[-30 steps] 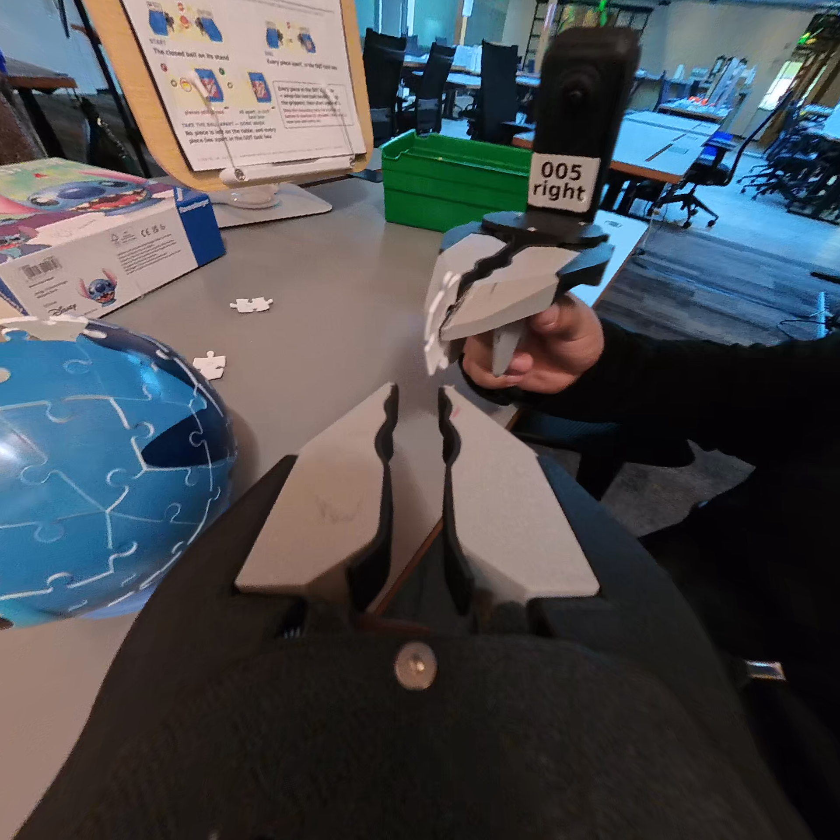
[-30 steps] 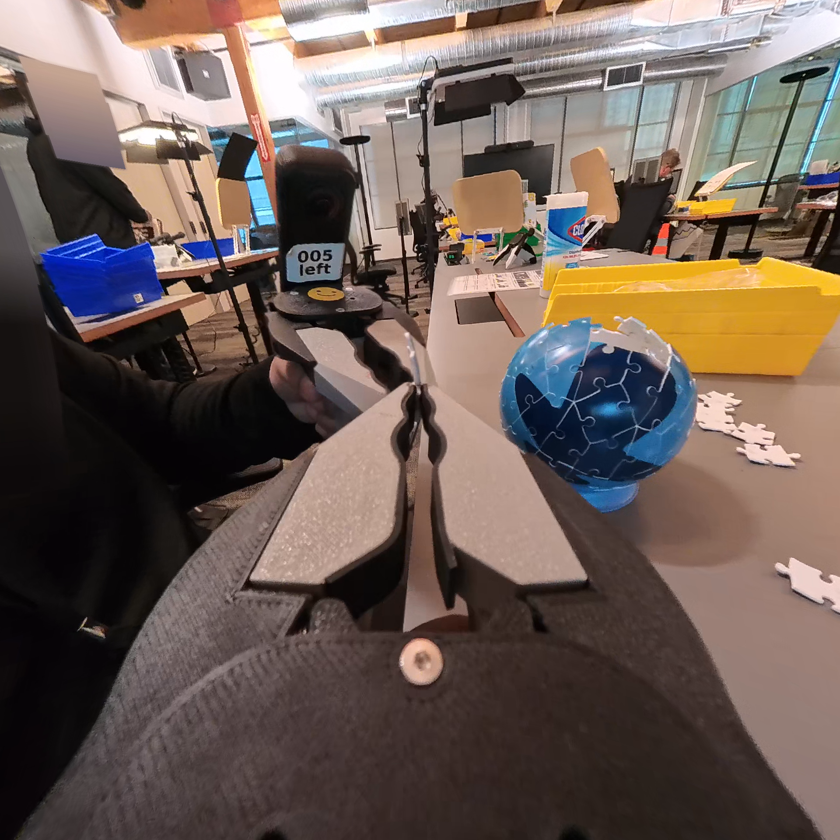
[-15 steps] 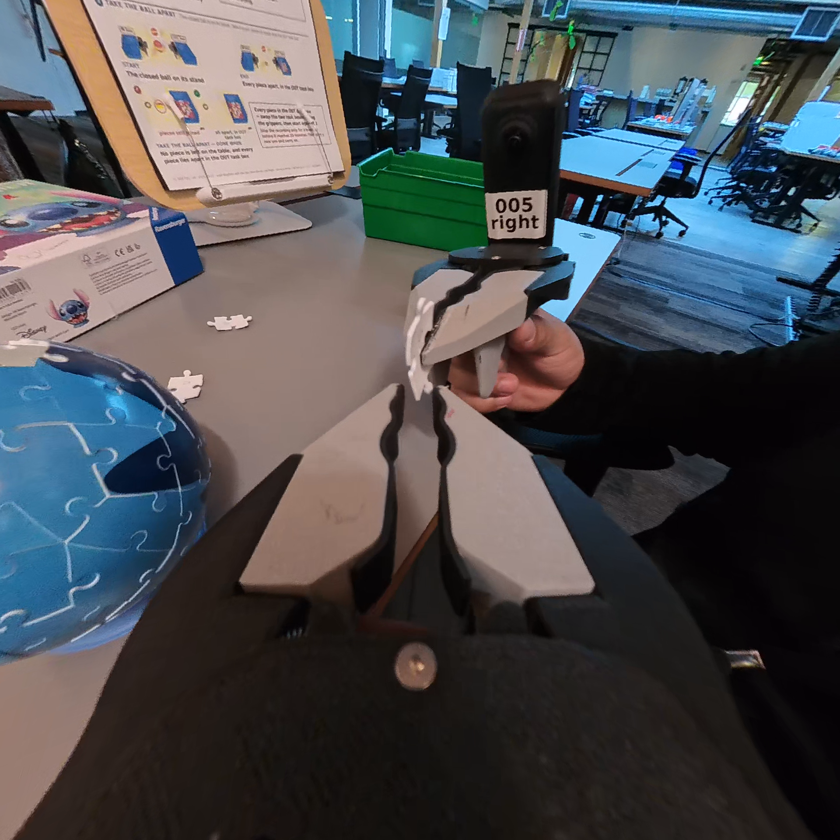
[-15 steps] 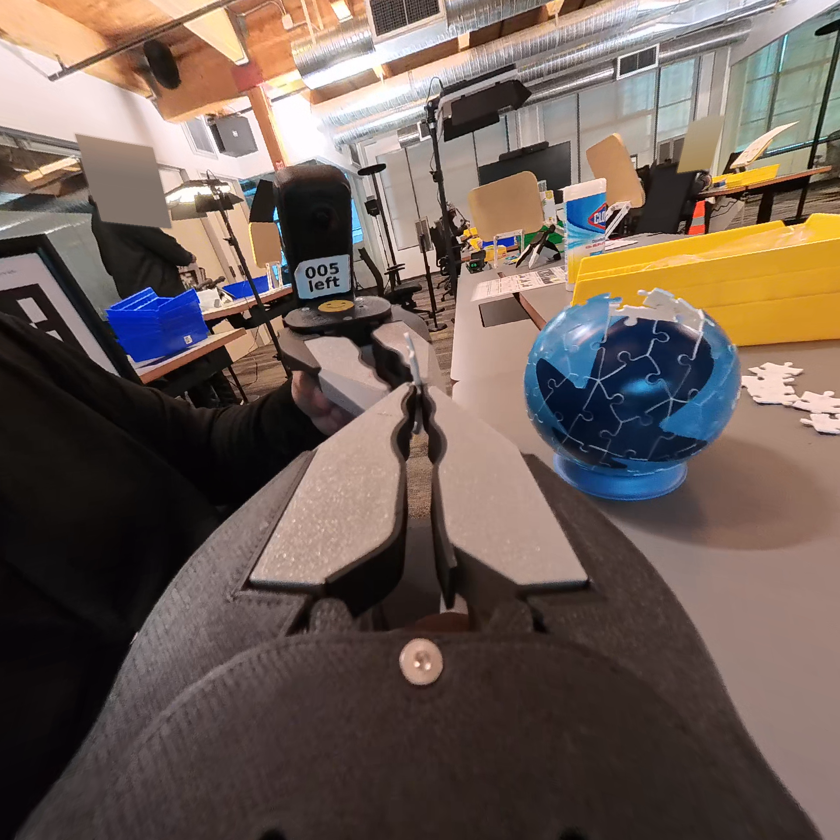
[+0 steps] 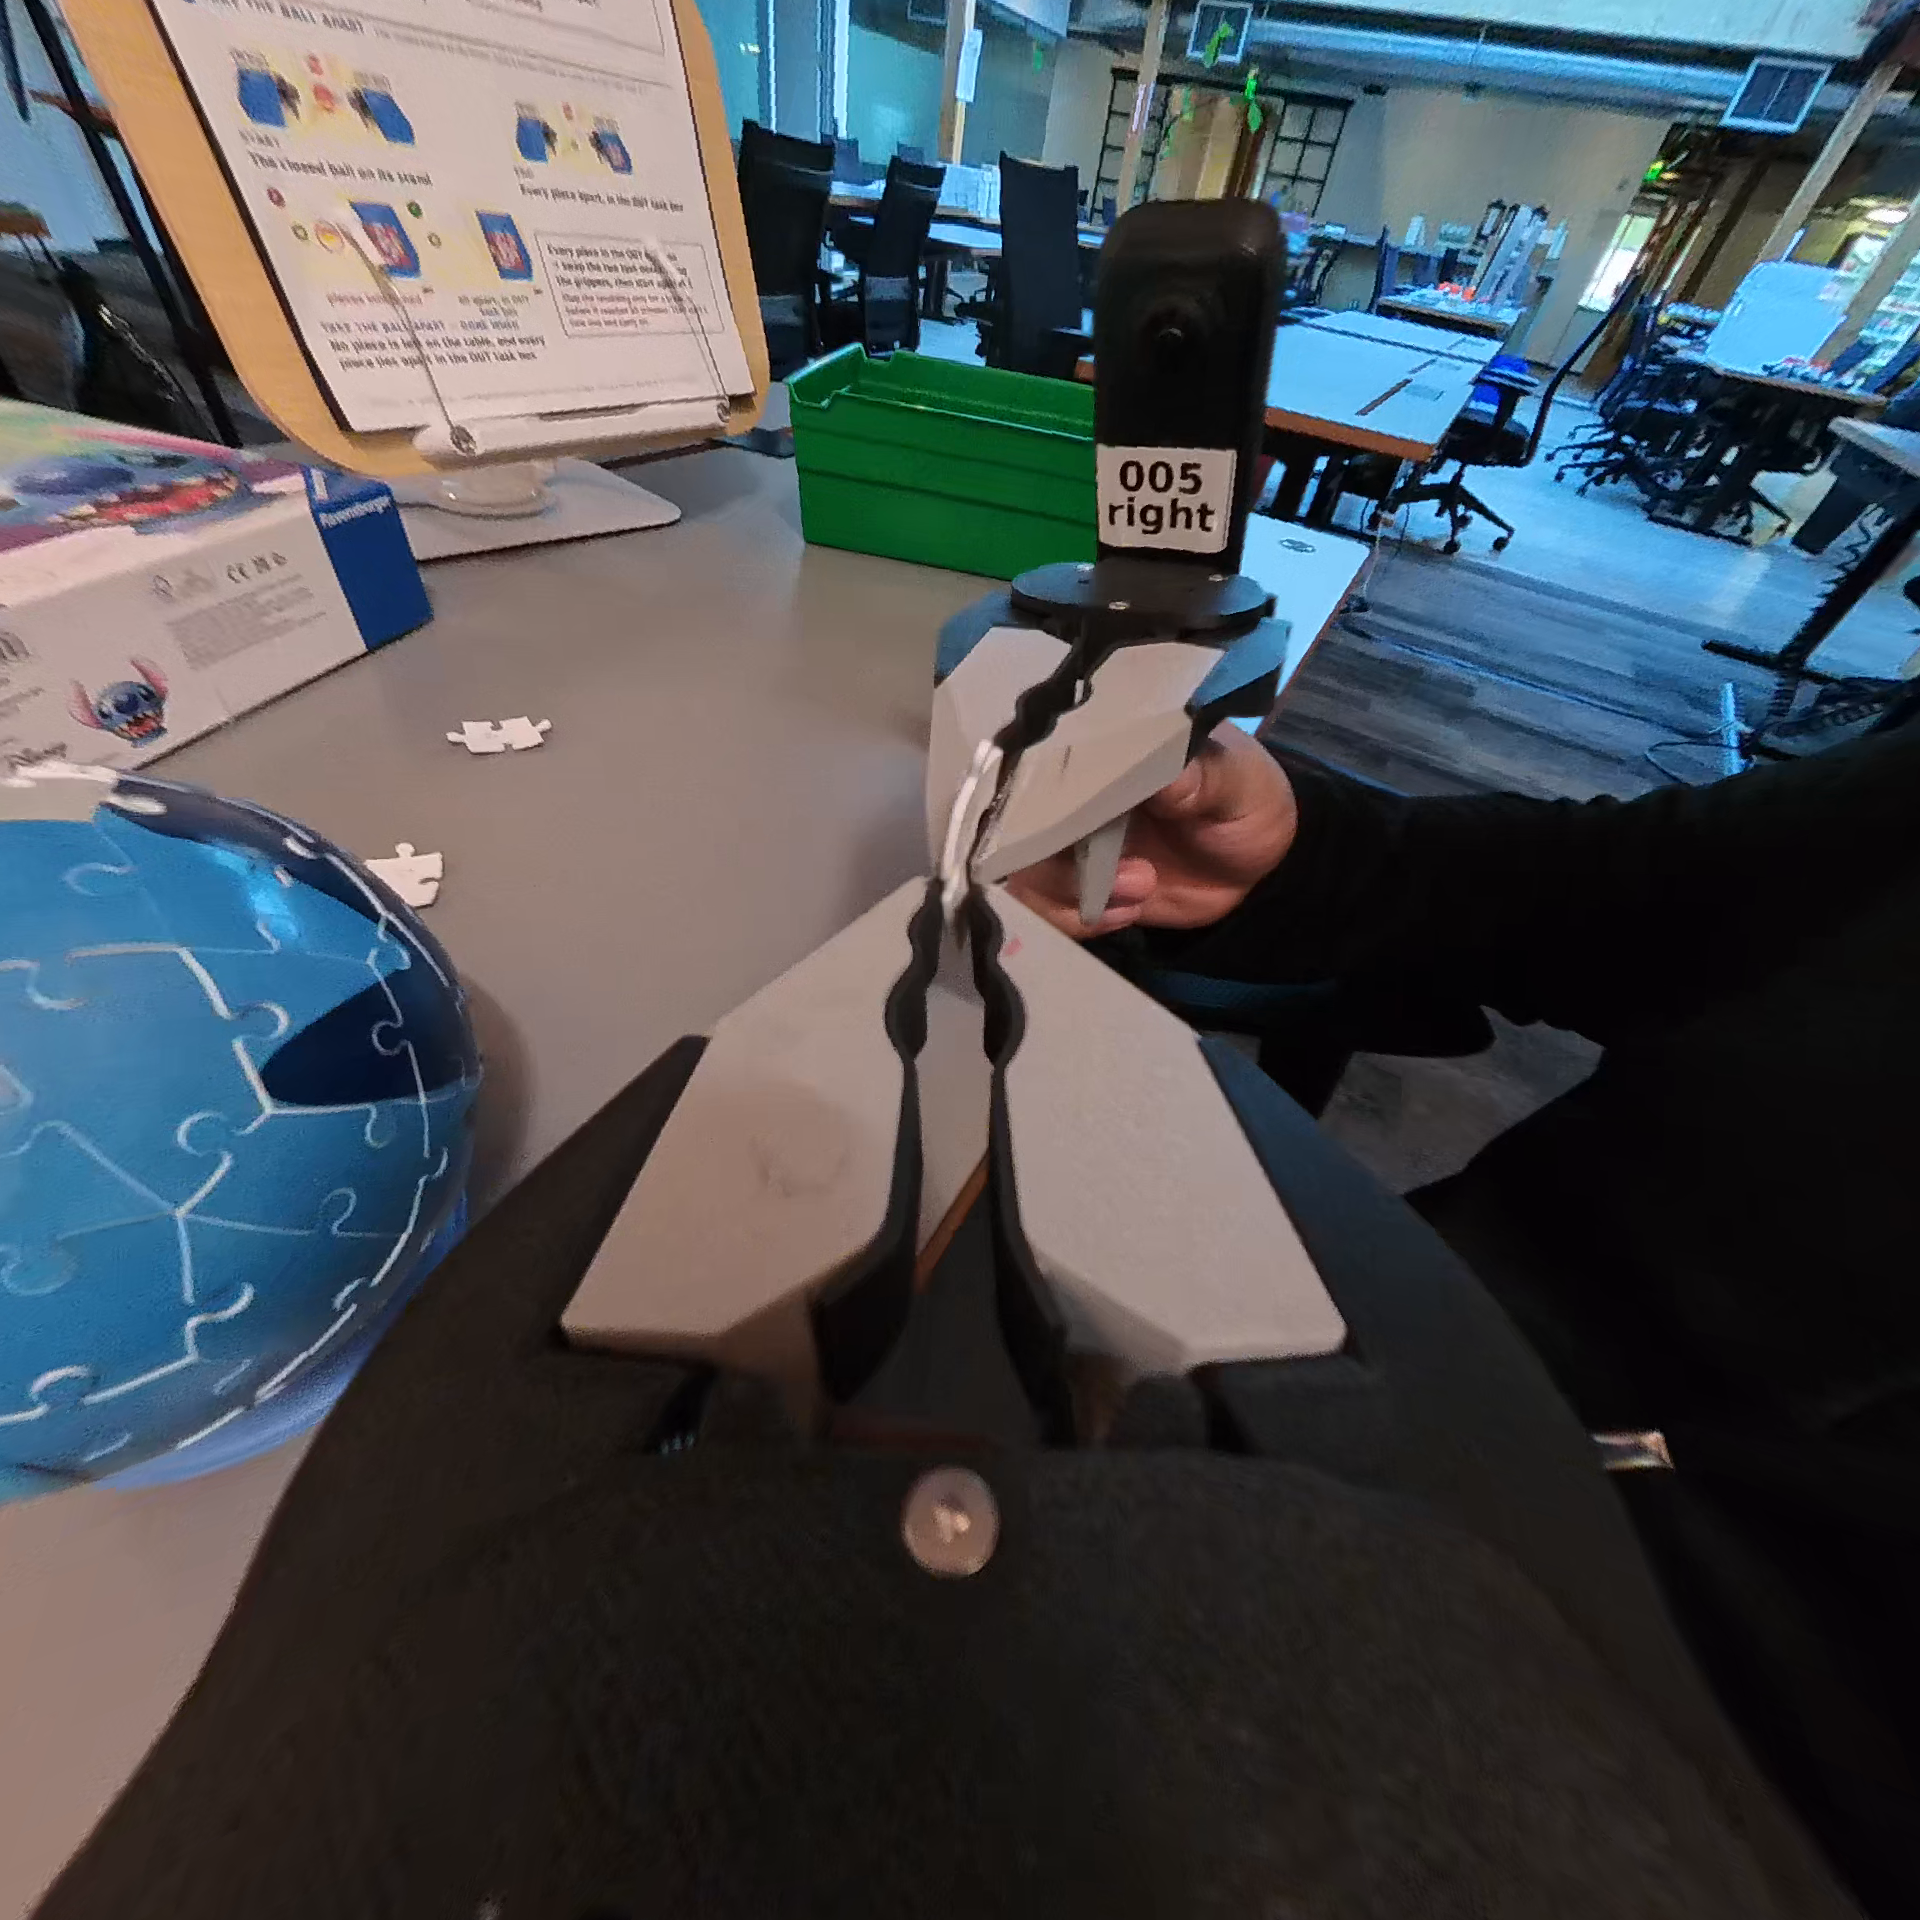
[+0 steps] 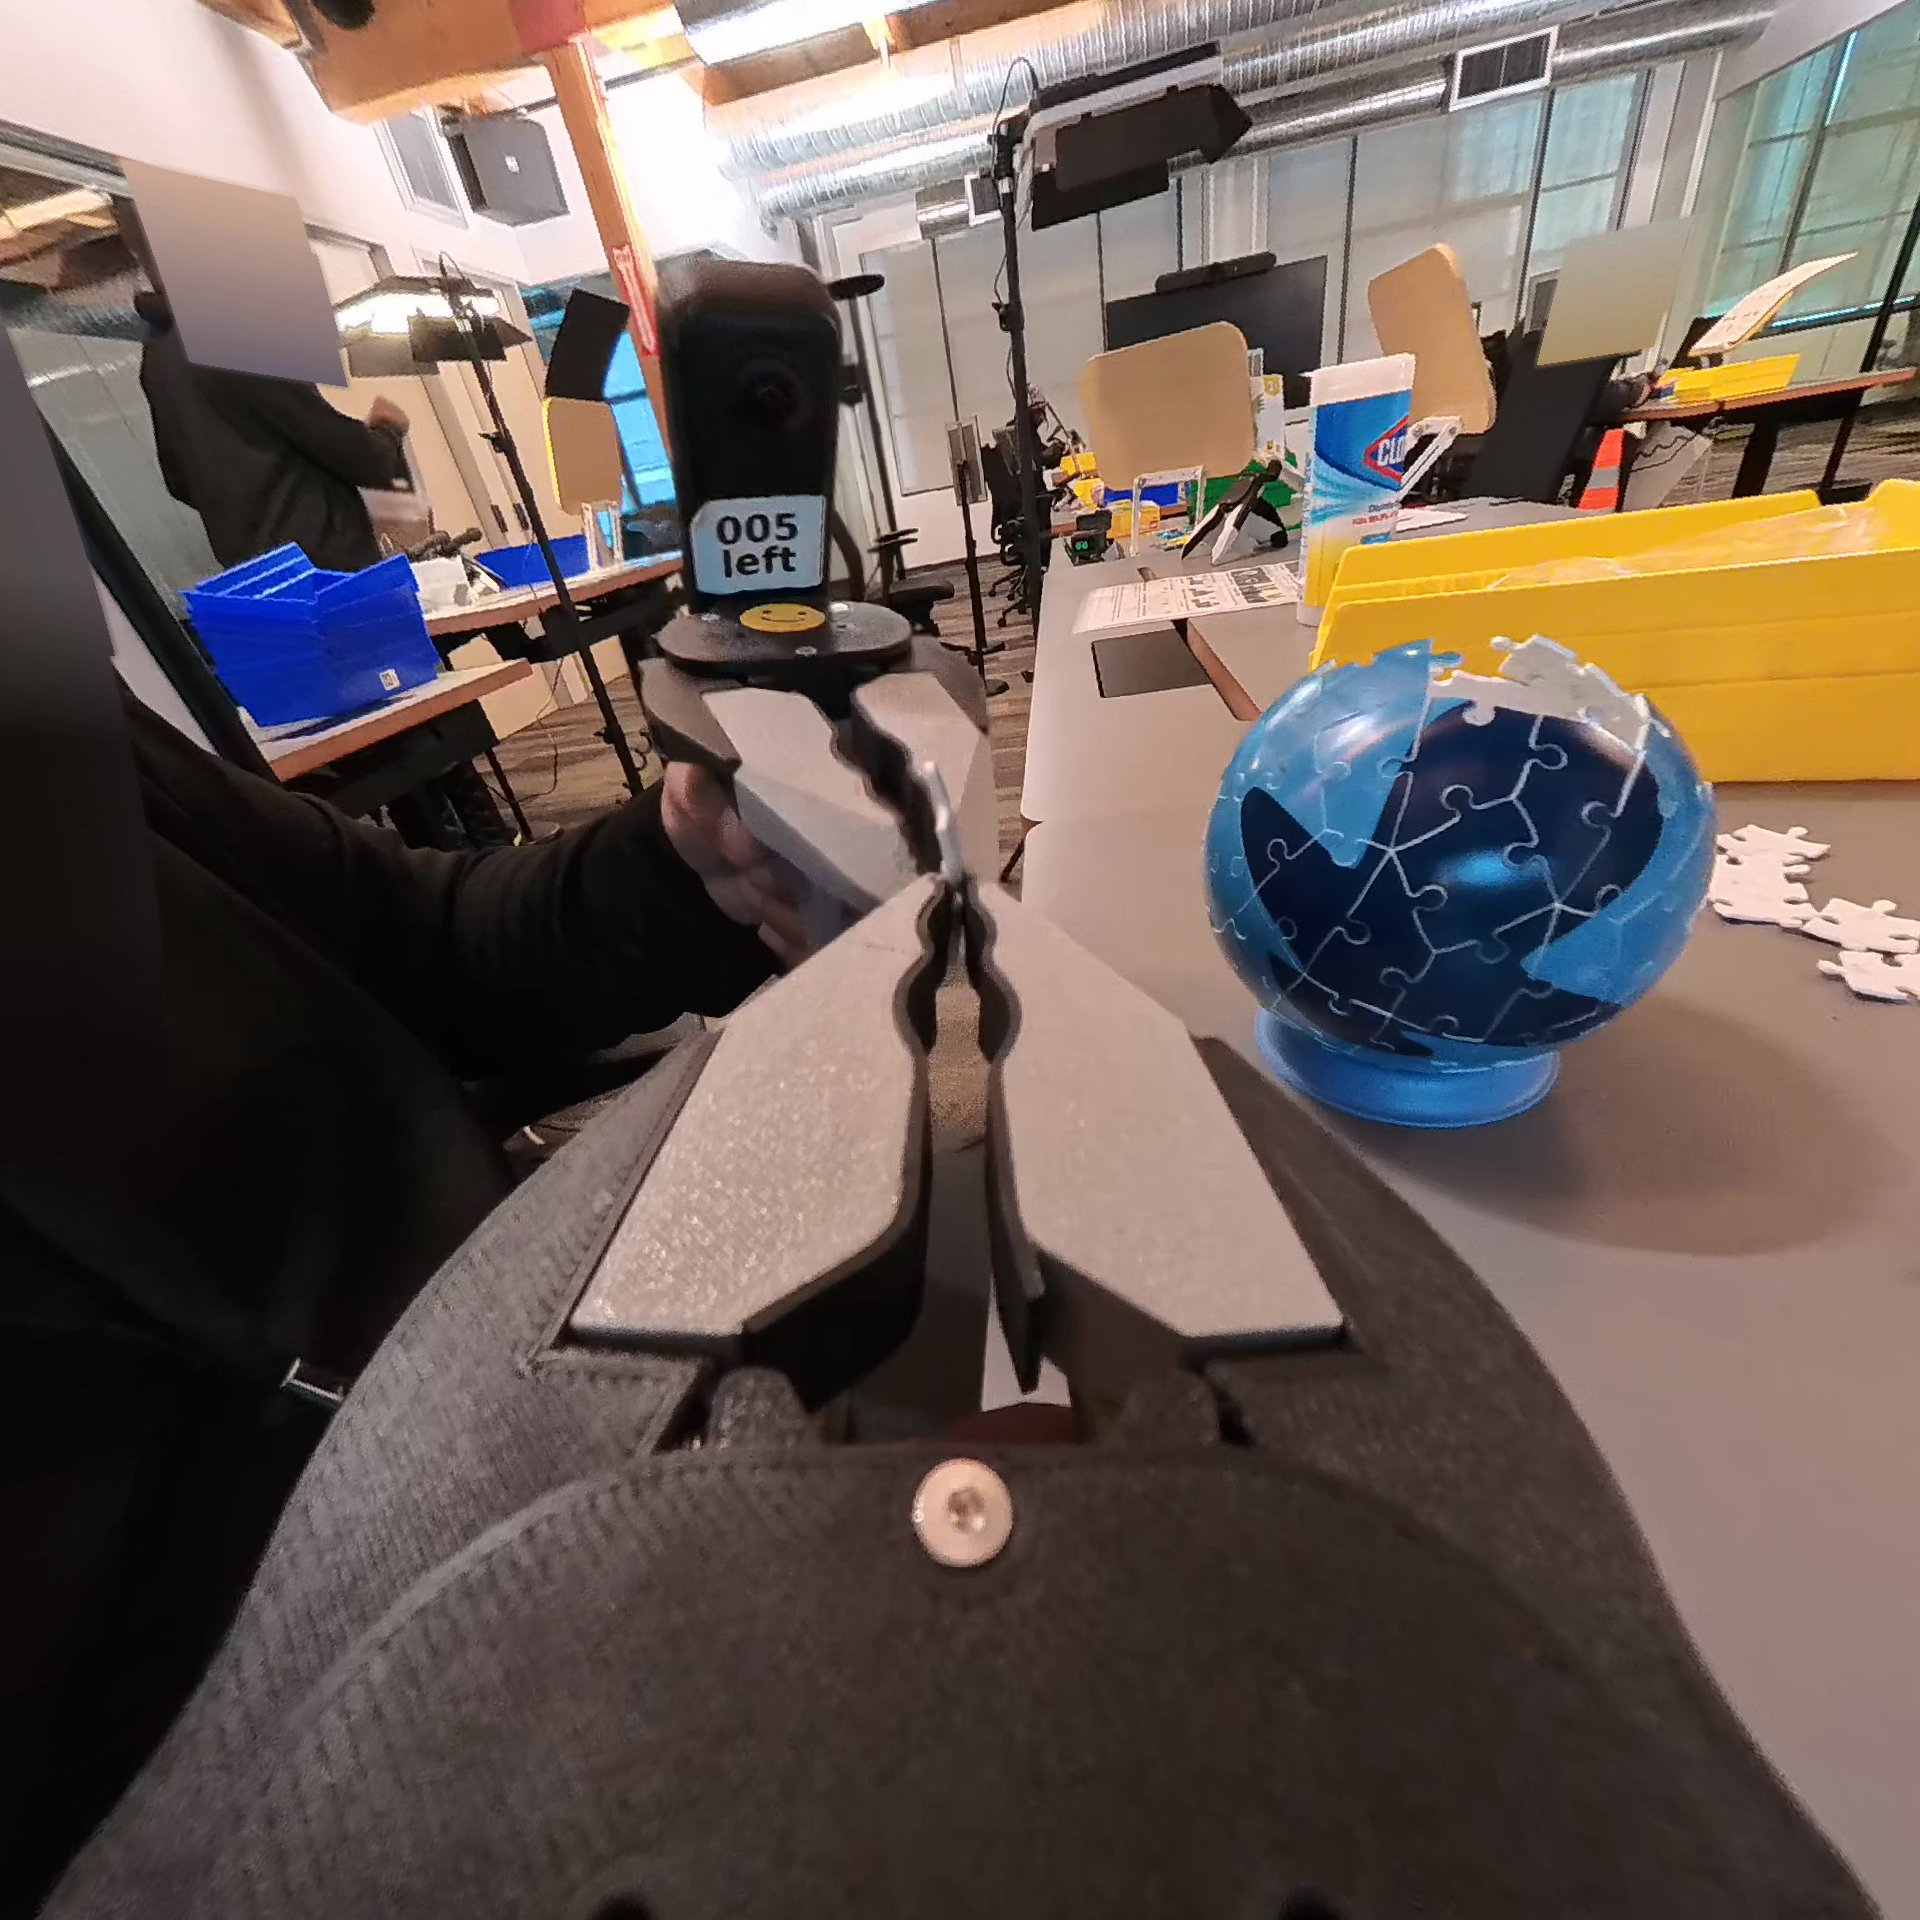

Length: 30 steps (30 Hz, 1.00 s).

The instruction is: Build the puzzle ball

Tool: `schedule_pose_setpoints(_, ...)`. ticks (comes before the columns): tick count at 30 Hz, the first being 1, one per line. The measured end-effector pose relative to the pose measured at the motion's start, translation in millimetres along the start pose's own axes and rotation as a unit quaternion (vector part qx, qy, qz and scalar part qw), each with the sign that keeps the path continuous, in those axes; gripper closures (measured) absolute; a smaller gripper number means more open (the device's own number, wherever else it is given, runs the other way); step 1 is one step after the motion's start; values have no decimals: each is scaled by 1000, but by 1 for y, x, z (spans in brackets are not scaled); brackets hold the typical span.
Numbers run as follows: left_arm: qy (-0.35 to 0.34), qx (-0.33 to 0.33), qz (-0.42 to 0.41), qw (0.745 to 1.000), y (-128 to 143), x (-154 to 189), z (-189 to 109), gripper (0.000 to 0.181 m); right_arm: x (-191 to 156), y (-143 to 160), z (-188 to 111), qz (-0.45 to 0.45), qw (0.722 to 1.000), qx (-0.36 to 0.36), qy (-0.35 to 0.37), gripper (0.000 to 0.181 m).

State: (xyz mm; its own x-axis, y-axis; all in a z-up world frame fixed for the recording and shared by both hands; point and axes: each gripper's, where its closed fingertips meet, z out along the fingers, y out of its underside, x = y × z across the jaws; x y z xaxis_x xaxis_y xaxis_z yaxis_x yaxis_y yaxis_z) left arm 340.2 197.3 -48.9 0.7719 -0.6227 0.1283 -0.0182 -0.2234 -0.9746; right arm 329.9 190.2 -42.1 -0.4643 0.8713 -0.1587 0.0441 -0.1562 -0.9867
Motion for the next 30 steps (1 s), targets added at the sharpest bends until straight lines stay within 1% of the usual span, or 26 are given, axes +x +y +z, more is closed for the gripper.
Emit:
schedule_pose_setpoints(5,-12,-15,32,999,3,-4,-1,181,4,1,3,-4,1000,-9,5,181)
schedule_pose_setpoints(7,-6,-18,26,999,2,-7,-2,181,6,0,4,-5,1000,-16,2,180)
schedule_pose_setpoints(10,0,-20,14,1000,1,-12,-5,181,9,-10,5,-11,1000,-12,-5,181)
schedule_pose_setpoints(15,5,-19,-3,1000,-4,-20,-10,181,14,-15,13,-36,998,-44,-1,181)
schedule_pose_setpoints(20,15,-34,17,999,-4,-23,-16,181,15,-17,19,-68,995,-68,-4,181)
schedule_pose_setpoints(23,19,-43,18,999,-2,-23,-17,181,11,-22,21,-70,995,-65,-15,178)
schedule_pose_setpoints(25,19,-44,21,999,-1,-22,-18,181,9,-22,22,-74,994,-72,-18,181)
schedule_pose_setpoints(30,7,-53,21,998,2,-23,-22,181,9,-18,25,-109,989,-99,5,181)
